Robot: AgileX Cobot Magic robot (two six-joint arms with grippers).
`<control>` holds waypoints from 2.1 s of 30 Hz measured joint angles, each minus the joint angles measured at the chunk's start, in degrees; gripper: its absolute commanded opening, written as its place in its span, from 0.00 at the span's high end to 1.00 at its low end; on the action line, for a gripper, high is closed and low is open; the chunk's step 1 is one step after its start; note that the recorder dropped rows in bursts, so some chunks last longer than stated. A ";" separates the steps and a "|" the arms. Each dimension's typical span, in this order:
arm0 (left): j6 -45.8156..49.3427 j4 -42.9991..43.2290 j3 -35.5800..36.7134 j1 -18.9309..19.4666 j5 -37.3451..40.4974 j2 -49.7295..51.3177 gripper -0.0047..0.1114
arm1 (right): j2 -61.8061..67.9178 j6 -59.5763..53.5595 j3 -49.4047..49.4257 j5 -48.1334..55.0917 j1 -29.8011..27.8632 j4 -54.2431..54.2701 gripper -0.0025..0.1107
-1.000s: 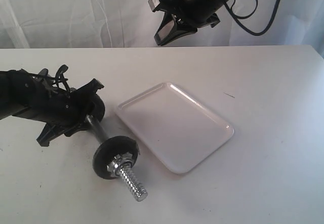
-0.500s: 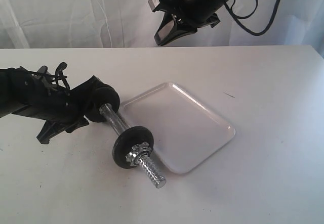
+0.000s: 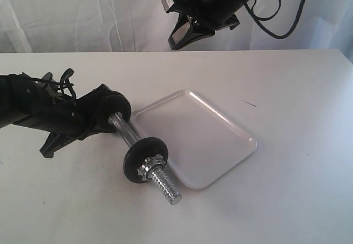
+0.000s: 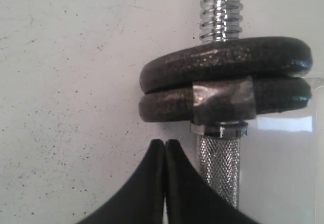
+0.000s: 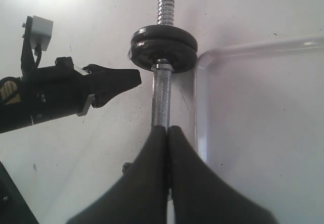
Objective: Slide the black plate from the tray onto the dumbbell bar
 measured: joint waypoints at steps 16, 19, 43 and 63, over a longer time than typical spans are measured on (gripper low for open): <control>0.25 0.00 0.00 0.00 1.61 0.00 0.96 | 0.00 0.00 0.00 0.50 0.00 0.00 0.98; 2.68 0.00 0.00 0.00 1.83 -0.53 0.96 | -0.24 0.00 0.00 0.58 0.00 -0.43 0.98; 61.97 7.53 16.94 6.65 5.72 -55.61 0.96 | -53.59 -0.36 52.11 -28.20 -3.33 -16.49 0.98; 65.20 8.75 19.50 6.65 7.57 -65.12 0.96 | -71.91 2.29 71.31 -35.42 -3.33 -19.80 0.98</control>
